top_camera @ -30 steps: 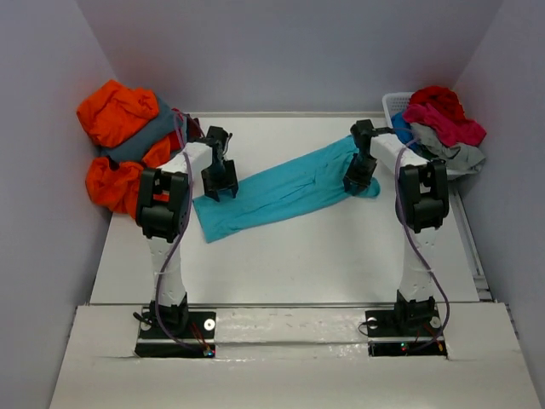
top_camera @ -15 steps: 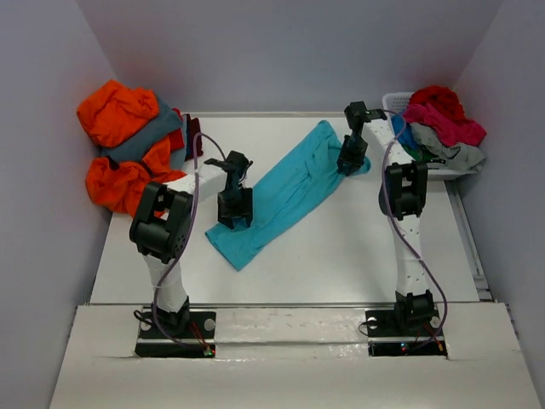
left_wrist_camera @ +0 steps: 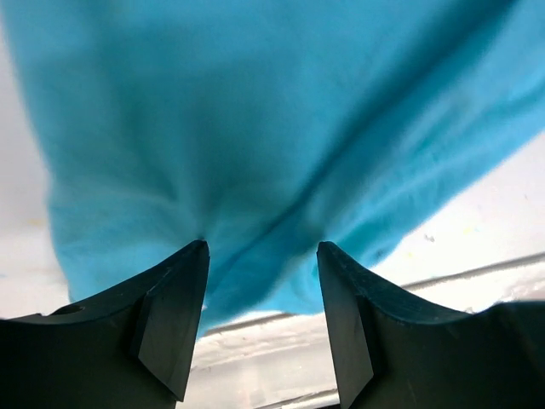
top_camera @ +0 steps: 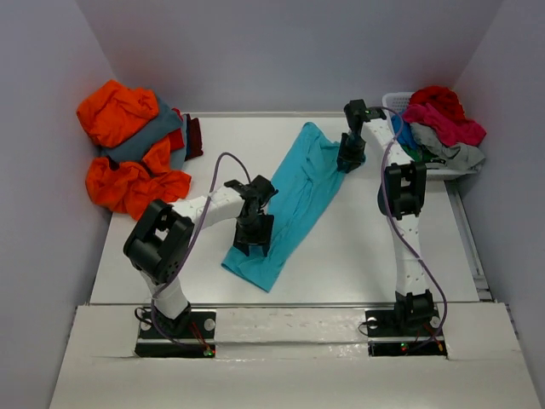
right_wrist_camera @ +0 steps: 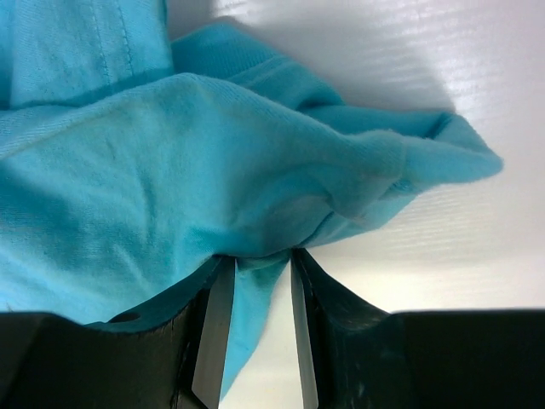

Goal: Fold and stack the t-shirts
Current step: Rotate the rectangle-folded T-shirt at the center of the board.

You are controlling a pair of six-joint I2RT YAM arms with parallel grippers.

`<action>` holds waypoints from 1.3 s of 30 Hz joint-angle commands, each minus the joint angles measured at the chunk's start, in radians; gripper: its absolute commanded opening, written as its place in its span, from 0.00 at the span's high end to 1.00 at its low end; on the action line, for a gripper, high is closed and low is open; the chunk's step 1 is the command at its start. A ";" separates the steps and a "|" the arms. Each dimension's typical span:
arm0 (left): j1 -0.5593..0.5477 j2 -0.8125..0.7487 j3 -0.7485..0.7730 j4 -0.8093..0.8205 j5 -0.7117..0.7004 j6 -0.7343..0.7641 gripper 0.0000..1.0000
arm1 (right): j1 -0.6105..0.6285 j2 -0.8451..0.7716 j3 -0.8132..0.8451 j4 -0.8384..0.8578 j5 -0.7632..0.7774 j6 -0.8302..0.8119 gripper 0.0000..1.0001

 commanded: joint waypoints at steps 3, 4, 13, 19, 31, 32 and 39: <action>-0.086 -0.107 0.005 -0.096 0.022 -0.049 0.35 | -0.004 0.002 0.042 0.086 -0.008 -0.038 0.61; -0.095 -0.120 0.008 -0.110 0.025 -0.052 0.35 | -0.004 0.000 0.042 0.094 -0.007 -0.043 0.61; -0.149 -0.108 0.126 -0.176 -0.090 -0.055 0.35 | -0.004 -0.084 -0.006 0.090 0.015 -0.022 0.60; -0.131 0.144 0.479 -0.214 -0.187 0.042 0.35 | -0.004 -0.219 -0.186 0.115 -0.004 -0.003 0.61; -0.009 0.513 0.878 -0.173 -0.170 0.146 0.35 | -0.004 -0.310 -0.316 0.104 0.070 0.091 0.61; 0.000 0.524 0.883 -0.167 -0.167 0.154 0.35 | -0.004 -0.290 -0.283 0.089 0.076 0.092 0.61; 0.031 0.574 0.901 -0.171 -0.193 0.197 0.35 | -0.004 -0.130 -0.053 0.080 0.095 0.127 0.61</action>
